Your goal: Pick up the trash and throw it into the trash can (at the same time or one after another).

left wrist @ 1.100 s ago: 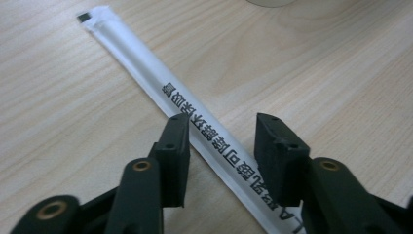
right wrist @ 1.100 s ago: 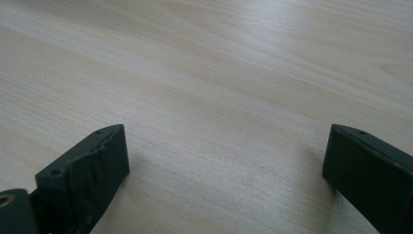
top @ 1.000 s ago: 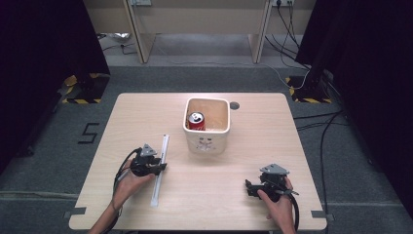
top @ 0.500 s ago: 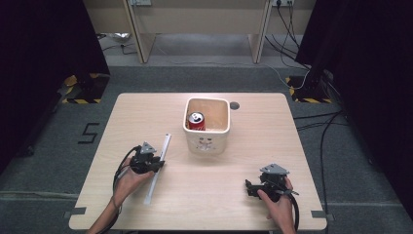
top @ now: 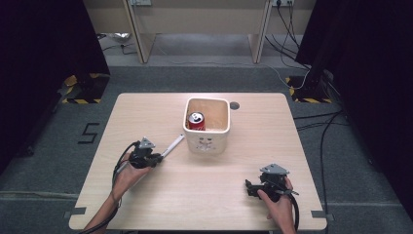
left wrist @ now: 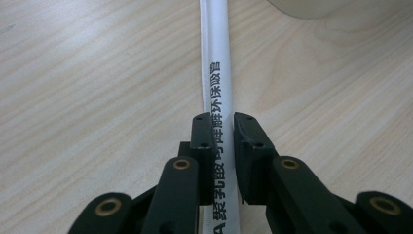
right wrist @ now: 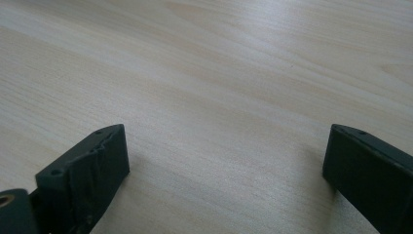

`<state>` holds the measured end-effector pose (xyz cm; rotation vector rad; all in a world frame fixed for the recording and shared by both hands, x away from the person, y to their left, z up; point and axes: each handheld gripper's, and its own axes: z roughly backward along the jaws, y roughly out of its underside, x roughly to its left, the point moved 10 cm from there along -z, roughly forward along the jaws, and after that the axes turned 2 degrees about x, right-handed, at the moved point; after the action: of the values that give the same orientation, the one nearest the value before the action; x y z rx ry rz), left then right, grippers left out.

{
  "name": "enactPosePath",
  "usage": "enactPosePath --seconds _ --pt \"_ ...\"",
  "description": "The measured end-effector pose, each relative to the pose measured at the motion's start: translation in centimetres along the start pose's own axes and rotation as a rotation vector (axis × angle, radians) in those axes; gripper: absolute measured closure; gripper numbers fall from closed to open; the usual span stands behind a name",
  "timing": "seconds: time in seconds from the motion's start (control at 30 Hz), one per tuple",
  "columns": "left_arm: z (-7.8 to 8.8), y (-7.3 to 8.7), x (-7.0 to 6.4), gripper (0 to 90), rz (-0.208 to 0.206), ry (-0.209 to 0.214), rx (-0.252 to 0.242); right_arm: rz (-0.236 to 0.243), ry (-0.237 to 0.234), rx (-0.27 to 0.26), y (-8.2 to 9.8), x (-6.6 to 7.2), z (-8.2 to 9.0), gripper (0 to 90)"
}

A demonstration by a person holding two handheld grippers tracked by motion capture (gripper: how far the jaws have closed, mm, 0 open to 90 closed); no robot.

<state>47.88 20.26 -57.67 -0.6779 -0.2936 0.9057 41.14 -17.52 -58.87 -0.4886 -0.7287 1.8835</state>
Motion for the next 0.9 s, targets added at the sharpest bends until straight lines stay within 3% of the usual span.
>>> enactPosePath --seconds 0.4,0.9 --pt "2.6 -3.0 1.0 79.0 0.025 0.032 -0.091 0.0 0.0 0.0 0.0 0.0 0.0 3.2" --pt "6.3 -7.4 1.7 78.9 0.0 0.04 -0.182 0.0 0.0 0.0 0.0 0.0 0.0 3.2"
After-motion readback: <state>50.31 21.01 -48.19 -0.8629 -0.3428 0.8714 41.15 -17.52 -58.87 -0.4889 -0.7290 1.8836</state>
